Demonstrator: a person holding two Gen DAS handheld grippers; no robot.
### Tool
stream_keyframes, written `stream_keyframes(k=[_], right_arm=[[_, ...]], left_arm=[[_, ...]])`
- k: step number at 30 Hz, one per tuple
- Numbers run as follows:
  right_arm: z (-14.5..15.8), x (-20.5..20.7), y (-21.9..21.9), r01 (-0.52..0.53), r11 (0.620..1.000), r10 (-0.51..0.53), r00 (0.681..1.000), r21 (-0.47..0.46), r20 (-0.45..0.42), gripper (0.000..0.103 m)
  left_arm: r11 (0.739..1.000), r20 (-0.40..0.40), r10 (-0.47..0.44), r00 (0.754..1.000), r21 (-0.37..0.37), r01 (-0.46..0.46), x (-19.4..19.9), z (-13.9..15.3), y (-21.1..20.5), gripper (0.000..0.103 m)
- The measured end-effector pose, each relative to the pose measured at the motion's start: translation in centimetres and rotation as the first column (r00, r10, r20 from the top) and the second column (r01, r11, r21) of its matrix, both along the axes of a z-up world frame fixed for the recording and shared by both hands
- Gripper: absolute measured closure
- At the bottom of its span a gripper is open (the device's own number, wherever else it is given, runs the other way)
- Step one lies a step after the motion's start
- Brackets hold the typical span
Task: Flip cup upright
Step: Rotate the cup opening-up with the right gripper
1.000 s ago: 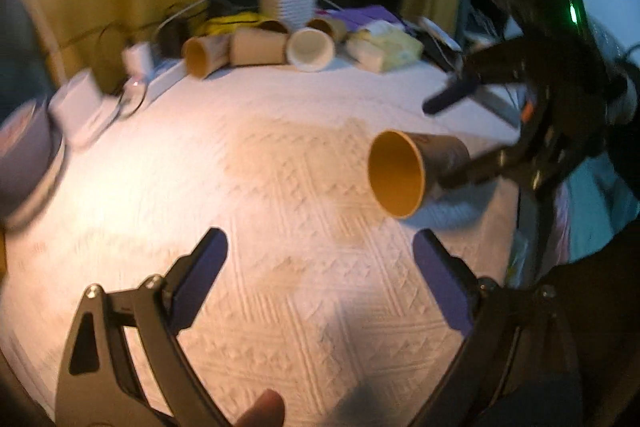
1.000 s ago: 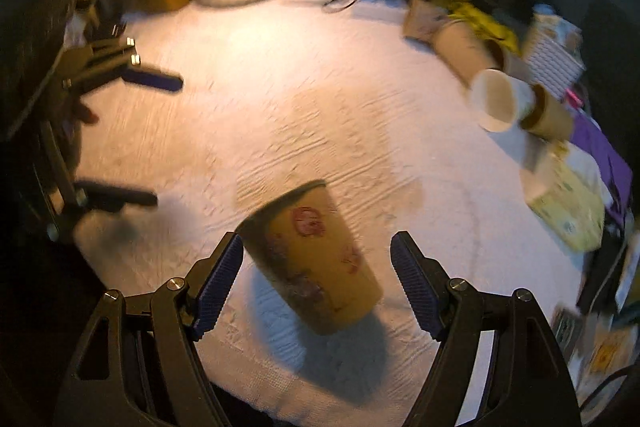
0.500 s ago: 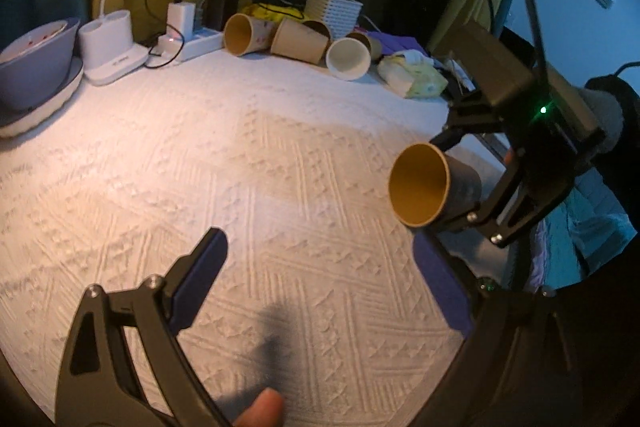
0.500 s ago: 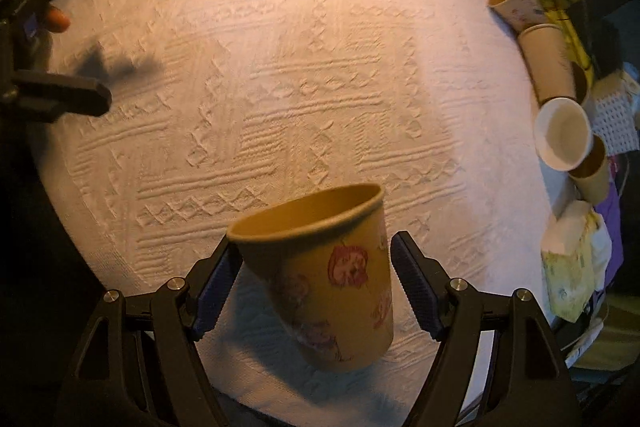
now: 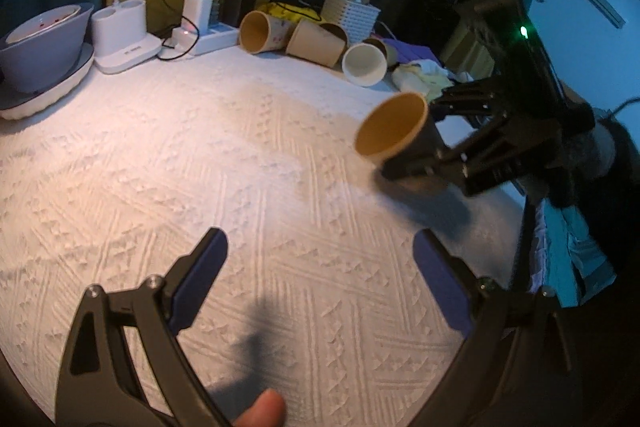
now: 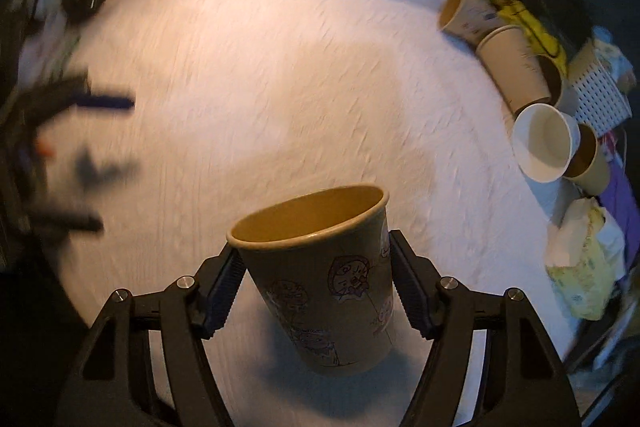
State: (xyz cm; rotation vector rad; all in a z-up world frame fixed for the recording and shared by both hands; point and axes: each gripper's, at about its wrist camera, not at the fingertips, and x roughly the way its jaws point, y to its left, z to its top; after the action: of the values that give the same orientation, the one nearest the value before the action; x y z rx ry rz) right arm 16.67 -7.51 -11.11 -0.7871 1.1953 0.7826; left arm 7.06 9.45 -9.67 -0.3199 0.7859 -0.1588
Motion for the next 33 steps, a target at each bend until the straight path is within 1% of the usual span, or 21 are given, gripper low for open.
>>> stream_keyframes(k=[3, 6, 10, 13, 15, 22, 26, 29, 33], right_arm=[[0.5, 0.9, 0.1, 0.056, 0.991, -0.059, 0.998, 0.121, 0.020, 0.031], [0.3, 1.4, -0.6, 0.117, 0.966, -0.126, 0.992, 0.230, 0.025, 0.031], [0.4, 1.3, -2.0, 0.151, 0.938, -0.175, 0.983, 0.312, 0.052, 0.031], [0.6, 1.4, -3.3, 0.176, 0.914, -0.213, 0.975, 0.365, 0.062, 0.031], [0.7, 1.0, -4.1, 0.192, 0.904, -0.237, 0.969, 0.382, 0.072, 0.031], [0.3, -1.0, -6.2, 0.236, 0.895, -0.286, 0.955, 0.379, 0.081, 0.031], [0.4, -1.6, -6.8, 0.245, 0.887, -0.306, 0.947, 0.390, 0.100, 0.031], [0.8, -2.3, -7.3, 0.246, 0.880, -0.320, 0.939, 0.405, 0.126, 0.024], [1.3, -3.1, -8.1, 0.266, 0.872, -0.348, 0.927, 0.410, 0.138, 0.024]], left_arm=[[1.000, 0.000, 0.018, 1.000, -0.002, -0.018, 0.3, 0.1, 0.1, 0.008], [0.999, -0.002, 0.032, 0.999, -0.008, -0.032, 0.7, 0.1, 0.2, 0.008], [0.999, 0.000, 0.034, 0.999, -0.015, -0.034, 1.1, 0.1, 0.0, 0.008], [0.999, -0.005, 0.032, 0.999, -0.003, -0.032, 1.5, 0.0, -0.6, 0.008], [0.999, -0.007, 0.032, 0.999, 0.006, -0.032, 1.6, 0.0, -1.0, 0.008], [0.999, 0.005, 0.052, 0.999, 0.018, -0.052, 1.4, 0.4, -2.3, 0.008], [0.997, 0.015, 0.065, 0.998, 0.040, -0.065, 0.8, 0.8, -3.0, 0.008], [0.996, 0.026, 0.069, 0.997, 0.050, -0.070, 0.2, 1.2, -3.4, 0.008], [0.996, 0.037, 0.072, 0.997, 0.059, -0.074, -0.6, 1.7, -4.0, 0.008]])
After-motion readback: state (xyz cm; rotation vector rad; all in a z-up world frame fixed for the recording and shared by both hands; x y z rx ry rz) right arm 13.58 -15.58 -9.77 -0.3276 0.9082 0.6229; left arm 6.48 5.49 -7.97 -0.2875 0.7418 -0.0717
